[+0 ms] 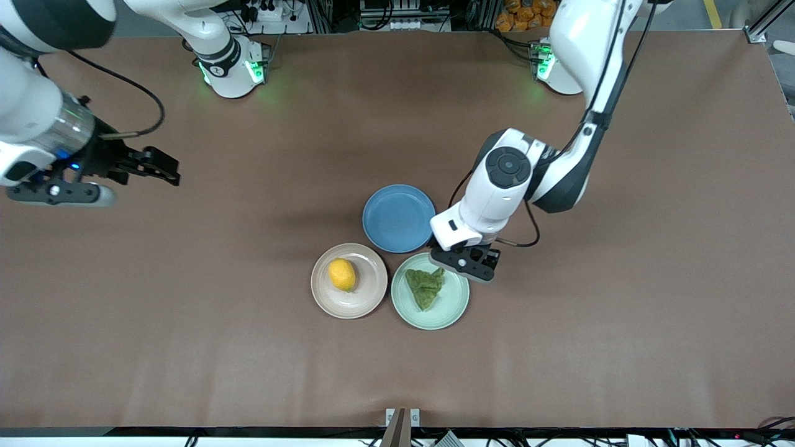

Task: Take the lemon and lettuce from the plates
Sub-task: 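Reach the left gripper down to the lettuce while the right gripper approaches, then grasp the lettuce with the left gripper while the right gripper reaches the lemon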

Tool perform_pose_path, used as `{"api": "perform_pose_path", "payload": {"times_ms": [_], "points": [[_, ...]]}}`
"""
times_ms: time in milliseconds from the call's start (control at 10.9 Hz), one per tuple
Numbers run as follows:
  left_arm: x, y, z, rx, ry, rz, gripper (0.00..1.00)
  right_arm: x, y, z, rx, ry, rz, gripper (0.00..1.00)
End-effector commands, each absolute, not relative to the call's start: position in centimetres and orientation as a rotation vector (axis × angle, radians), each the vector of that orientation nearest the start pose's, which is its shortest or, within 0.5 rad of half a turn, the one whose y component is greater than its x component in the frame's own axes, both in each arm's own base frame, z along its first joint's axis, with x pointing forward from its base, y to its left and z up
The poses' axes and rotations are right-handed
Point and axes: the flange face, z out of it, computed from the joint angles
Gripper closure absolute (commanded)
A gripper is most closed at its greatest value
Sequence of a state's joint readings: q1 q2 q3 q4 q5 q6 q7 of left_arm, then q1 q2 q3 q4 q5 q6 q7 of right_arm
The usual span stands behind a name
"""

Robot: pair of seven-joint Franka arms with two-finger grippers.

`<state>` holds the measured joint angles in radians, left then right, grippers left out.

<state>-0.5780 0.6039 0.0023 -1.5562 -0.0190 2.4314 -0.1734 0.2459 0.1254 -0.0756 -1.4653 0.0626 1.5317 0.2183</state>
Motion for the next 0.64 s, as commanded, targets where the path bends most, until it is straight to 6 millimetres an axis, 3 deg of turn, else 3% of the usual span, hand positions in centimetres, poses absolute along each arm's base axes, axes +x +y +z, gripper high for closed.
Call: {"api": "perform_pose_path", "payload": {"times_ms": [0, 276, 553], "points": [[61.9, -41.0, 29.1, -3.240, 0.468, -0.566, 0.00, 59.7, 13.8, 56.9, -3.090, 0.043, 0.097, 0.00], [61.2, -42.9, 25.3, -3.263, 0.447, -0.669, 0.00, 61.3, 18.3, 51.8, -3.108, 0.074, 0.134, 0.00], [59.7, -44.8, 21.7, -3.294, 0.390, -0.722, 0.05, 62.3, 19.9, 48.6, -3.089, 0.075, 0.167, 0.00]]}}
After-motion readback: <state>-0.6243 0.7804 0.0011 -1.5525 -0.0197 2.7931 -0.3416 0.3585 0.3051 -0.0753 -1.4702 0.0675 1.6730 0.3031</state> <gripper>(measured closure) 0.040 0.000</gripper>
